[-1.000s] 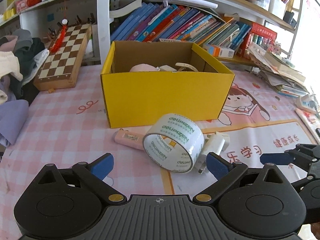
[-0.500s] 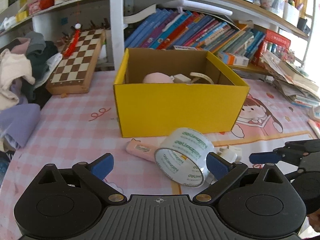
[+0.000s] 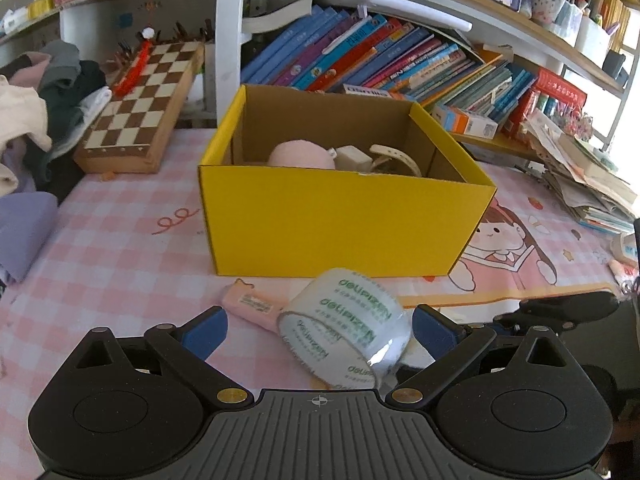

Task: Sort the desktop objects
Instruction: 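Grasp the small white cube charger with the right tool while the left tool grasps the clear tape roll, then lift the cube charger and tape roll with both tools and carry them over the yellow box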

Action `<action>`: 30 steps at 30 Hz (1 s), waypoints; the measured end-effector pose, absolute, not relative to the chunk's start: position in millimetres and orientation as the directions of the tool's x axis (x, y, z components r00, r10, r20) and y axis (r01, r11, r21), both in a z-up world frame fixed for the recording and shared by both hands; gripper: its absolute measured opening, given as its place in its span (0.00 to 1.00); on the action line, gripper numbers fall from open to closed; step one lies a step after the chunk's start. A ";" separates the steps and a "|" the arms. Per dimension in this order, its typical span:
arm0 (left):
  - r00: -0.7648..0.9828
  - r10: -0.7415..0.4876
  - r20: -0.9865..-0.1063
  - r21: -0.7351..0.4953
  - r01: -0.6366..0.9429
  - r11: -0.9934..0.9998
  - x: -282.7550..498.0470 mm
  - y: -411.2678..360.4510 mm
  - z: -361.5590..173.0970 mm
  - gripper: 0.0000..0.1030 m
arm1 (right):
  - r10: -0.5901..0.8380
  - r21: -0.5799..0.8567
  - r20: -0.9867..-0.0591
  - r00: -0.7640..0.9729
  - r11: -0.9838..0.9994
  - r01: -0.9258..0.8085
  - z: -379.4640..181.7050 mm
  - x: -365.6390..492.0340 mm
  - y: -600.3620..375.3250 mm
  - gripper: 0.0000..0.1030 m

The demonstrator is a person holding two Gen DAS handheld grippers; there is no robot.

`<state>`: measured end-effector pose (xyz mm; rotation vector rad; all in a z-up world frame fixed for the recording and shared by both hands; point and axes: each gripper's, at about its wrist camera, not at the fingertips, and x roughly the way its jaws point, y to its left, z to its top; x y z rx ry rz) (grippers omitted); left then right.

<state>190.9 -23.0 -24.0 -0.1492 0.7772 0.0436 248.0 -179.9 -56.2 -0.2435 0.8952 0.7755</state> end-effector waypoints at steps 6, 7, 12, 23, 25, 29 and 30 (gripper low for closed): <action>0.706 -0.028 -0.708 -0.135 -0.096 0.986 206.6 -31.0 -29.7 0.97 | 0.486 0.121 -0.792 0.369 0.718 -0.686 -49.4 245.5 -197.3 0.49; 0.706 -0.030 -0.708 -0.133 -0.092 0.987 209.3 -33.3 -31.2 0.97 | 0.482 0.119 -0.795 0.369 0.721 -0.683 -48.9 245.1 -199.4 0.49; 0.701 -0.003 -0.713 -0.065 -0.062 0.996 219.1 -45.9 -41.6 0.97 | 0.470 0.101 -0.798 0.378 0.722 -0.685 -47.0 239.5 -206.4 0.49; 0.651 0.013 -0.759 0.006 -0.012 1.000 228.8 -52.3 -61.9 0.96 | 0.451 0.086 -0.804 0.388 0.733 -0.674 -49.5 236.5 -209.7 0.49; 0.646 0.015 -0.763 0.008 -0.014 1.000 228.1 -51.5 -65.2 0.96 | 0.445 0.080 -0.806 0.390 0.735 -0.673 -49.1 235.6 -209.1 0.49; 0.643 0.002 -0.766 -0.007 -0.012 1.000 224.1 -48.2 -67.5 0.93 | 0.436 0.072 -0.805 0.401 0.744 -0.664 -46.8 233.6 -208.5 0.49; 0.643 0.000 -0.766 -0.009 -0.011 1.000 223.1 -47.5 -67.3 0.92 | 0.435 0.072 -0.805 0.403 0.747 -0.661 -46.3 233.0 -208.5 0.49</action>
